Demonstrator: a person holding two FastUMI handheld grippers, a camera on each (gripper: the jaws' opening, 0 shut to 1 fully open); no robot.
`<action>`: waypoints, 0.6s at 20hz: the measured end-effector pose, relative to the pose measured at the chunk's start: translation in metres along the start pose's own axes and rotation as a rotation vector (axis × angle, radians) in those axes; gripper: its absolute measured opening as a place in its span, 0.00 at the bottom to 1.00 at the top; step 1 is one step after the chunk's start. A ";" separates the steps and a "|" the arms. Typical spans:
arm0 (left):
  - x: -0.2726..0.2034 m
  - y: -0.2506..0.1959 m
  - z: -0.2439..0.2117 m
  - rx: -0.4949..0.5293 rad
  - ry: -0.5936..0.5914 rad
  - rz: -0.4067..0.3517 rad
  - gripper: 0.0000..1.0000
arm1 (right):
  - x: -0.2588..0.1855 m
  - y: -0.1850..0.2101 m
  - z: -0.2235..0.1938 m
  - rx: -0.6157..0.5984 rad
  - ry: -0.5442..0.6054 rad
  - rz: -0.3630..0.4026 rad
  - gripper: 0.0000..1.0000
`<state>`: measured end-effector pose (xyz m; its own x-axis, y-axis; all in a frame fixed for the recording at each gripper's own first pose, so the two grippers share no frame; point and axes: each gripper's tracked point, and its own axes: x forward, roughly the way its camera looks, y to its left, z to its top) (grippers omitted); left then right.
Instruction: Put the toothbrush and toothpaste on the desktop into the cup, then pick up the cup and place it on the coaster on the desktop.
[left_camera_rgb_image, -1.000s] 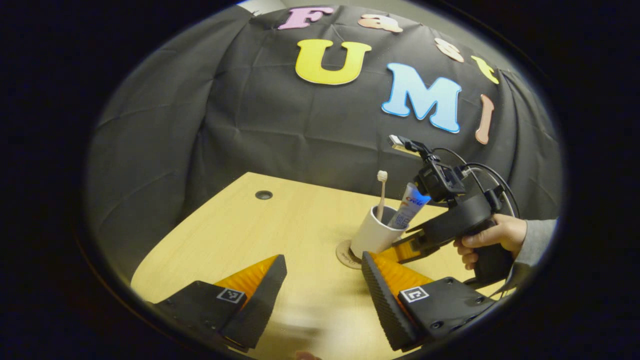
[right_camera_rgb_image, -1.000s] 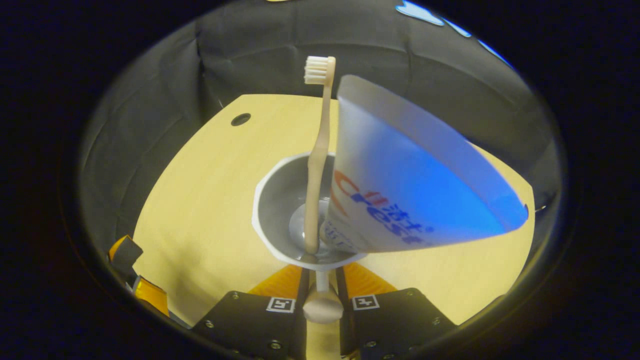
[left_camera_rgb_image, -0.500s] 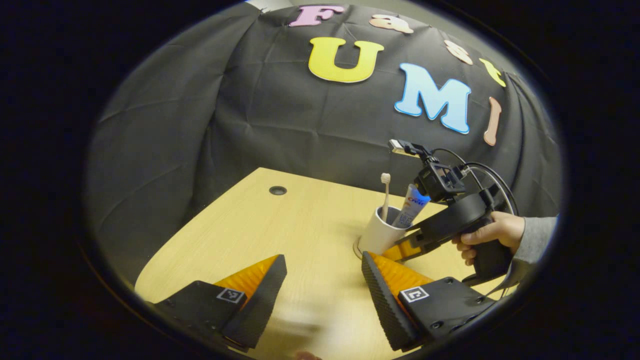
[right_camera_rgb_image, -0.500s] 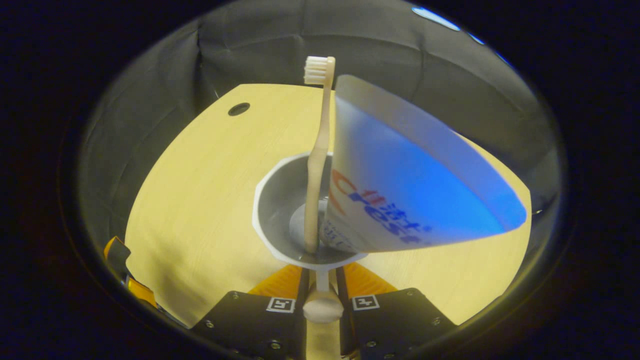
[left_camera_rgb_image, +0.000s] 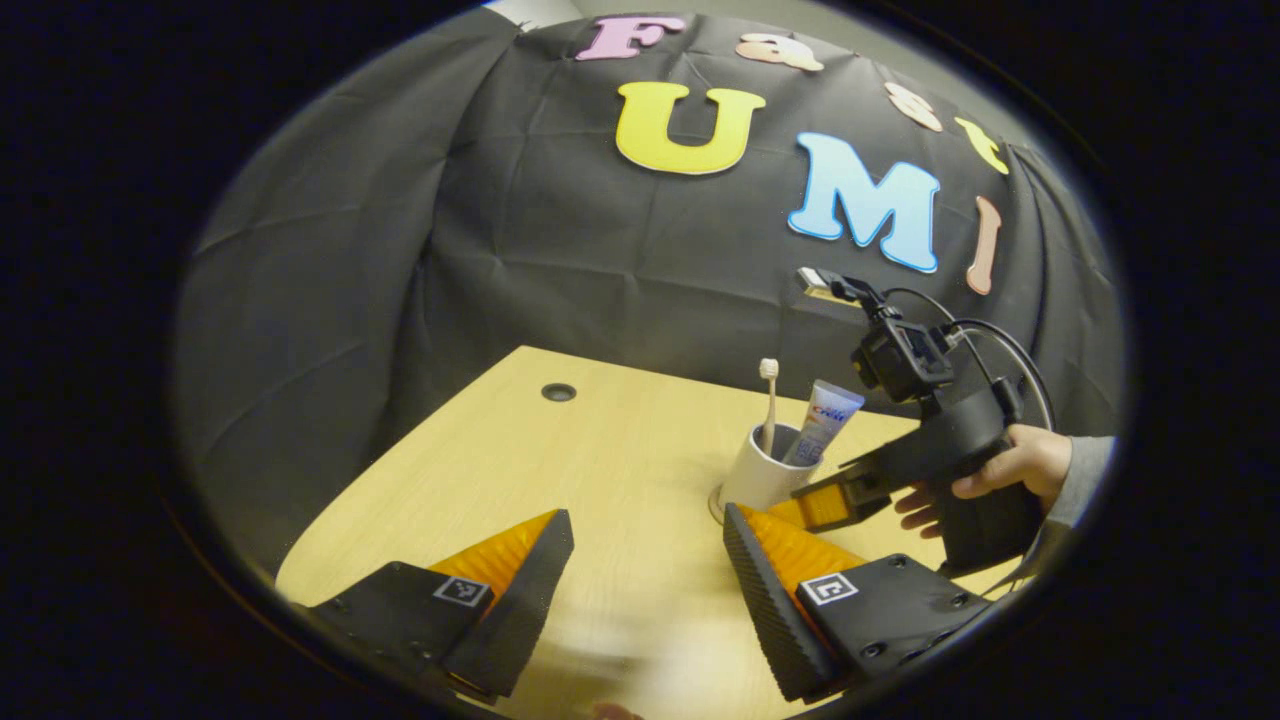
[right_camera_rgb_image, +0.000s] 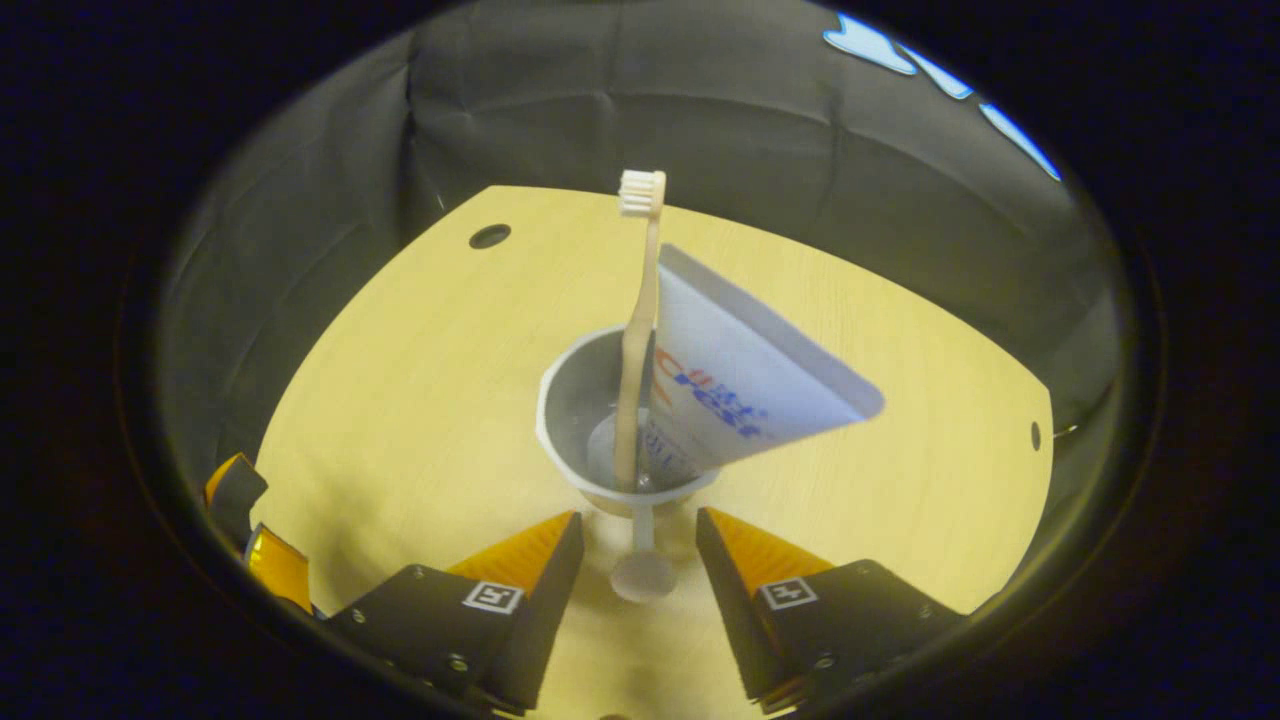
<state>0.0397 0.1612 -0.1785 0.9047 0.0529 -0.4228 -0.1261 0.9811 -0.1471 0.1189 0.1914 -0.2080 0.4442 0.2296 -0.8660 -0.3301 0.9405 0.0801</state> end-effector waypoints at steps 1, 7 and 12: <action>0.000 -0.003 0.002 0.003 -0.004 0.000 0.96 | -0.017 0.001 -0.007 -0.004 -0.016 0.006 0.75; -0.005 -0.033 0.023 0.049 -0.048 -0.009 0.96 | -0.145 -0.030 -0.044 -0.001 -0.191 0.002 0.89; -0.008 -0.088 0.050 0.079 -0.106 -0.050 0.96 | -0.282 -0.084 -0.049 0.006 -0.437 -0.083 0.89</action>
<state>0.0635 0.0837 -0.1173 0.9476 0.0193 -0.3189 -0.0515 0.9943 -0.0928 -0.0197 0.0354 0.0049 0.7795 0.2363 -0.5801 -0.2744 0.9613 0.0229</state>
